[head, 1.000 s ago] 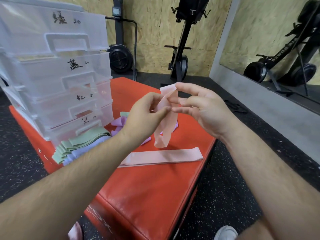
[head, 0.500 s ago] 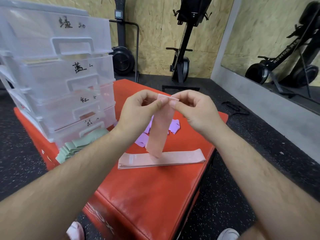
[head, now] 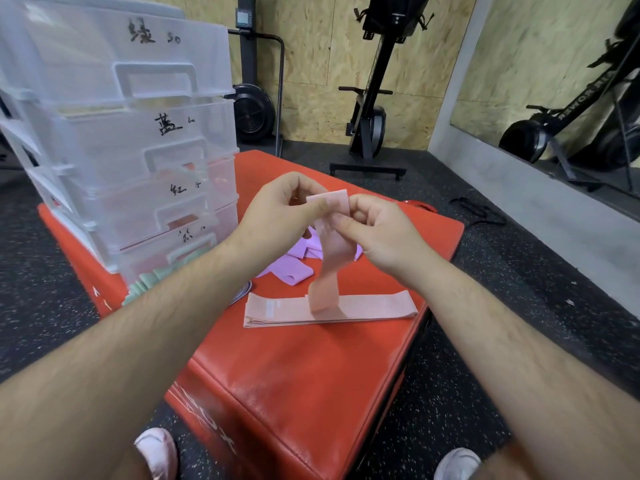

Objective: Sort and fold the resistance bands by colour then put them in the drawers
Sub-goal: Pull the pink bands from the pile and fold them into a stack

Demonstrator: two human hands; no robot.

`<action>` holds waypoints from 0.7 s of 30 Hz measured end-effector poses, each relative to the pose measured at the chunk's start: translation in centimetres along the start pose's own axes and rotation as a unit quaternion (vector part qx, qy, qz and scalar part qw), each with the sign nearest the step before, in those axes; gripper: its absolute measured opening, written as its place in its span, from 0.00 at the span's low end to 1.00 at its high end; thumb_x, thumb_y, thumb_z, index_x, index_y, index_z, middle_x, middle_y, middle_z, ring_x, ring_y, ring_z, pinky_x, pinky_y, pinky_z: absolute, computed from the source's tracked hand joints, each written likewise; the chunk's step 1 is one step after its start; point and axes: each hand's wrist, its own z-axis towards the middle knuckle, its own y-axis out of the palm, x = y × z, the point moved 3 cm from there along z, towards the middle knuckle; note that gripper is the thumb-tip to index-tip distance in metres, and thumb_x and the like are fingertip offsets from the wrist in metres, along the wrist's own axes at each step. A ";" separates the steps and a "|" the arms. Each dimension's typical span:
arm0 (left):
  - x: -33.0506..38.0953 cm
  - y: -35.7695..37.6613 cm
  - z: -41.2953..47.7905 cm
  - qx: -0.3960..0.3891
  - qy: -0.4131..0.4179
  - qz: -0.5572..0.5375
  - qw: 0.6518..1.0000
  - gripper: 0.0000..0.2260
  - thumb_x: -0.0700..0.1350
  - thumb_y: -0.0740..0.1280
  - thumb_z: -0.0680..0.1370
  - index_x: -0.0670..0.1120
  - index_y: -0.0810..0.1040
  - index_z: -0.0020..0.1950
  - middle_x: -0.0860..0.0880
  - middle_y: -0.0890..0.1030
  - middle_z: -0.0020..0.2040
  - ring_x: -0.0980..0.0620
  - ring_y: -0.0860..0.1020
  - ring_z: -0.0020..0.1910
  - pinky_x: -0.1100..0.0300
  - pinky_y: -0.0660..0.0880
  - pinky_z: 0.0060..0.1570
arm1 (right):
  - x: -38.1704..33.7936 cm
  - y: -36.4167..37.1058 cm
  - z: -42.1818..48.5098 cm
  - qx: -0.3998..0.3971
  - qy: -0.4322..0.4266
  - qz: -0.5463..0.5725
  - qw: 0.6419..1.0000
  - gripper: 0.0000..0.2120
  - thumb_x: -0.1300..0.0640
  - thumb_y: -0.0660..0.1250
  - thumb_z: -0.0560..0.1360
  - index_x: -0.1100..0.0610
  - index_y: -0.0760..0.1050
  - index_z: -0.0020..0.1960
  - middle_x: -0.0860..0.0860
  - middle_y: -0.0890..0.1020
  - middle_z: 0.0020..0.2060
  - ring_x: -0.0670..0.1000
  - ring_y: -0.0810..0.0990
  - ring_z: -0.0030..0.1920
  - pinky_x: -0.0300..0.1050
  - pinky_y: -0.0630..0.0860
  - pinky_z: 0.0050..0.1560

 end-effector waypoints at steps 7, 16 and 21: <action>-1.3 -0.9 -0.4 0.047 -0.044 -0.025 0.998 0.10 0.49 0.72 0.77 0.43 0.80 0.46 0.49 0.79 0.35 0.57 0.75 0.27 0.67 0.71 0.25 | 0.9 0.3 -0.7 -0.094 0.071 0.090 0.989 0.07 0.62 0.71 0.77 0.61 0.79 0.54 0.57 0.85 0.44 0.51 0.83 0.43 0.44 0.78 0.46; -8.0 -4.4 -1.1 0.140 -0.143 -0.057 0.978 0.10 0.47 0.71 0.78 0.47 0.75 0.40 0.45 0.80 0.38 0.51 0.79 0.29 0.57 0.76 0.31 | 5.2 -2.7 -2.0 -0.225 0.194 -0.104 0.949 0.16 0.60 0.78 0.71 0.57 0.80 0.57 0.60 0.86 0.51 0.52 0.83 0.47 0.54 0.77 0.57; -10.3 -5.2 -2.1 0.152 -0.162 0.023 0.975 0.11 0.50 0.70 0.78 0.48 0.73 0.40 0.45 0.82 0.36 0.47 0.80 0.33 0.49 0.78 0.39 | 7.3 -6.4 -2.6 -0.208 0.231 -0.183 0.933 0.14 0.59 0.79 0.71 0.53 0.82 0.55 0.54 0.88 0.48 0.54 0.86 0.49 0.55 0.78 0.60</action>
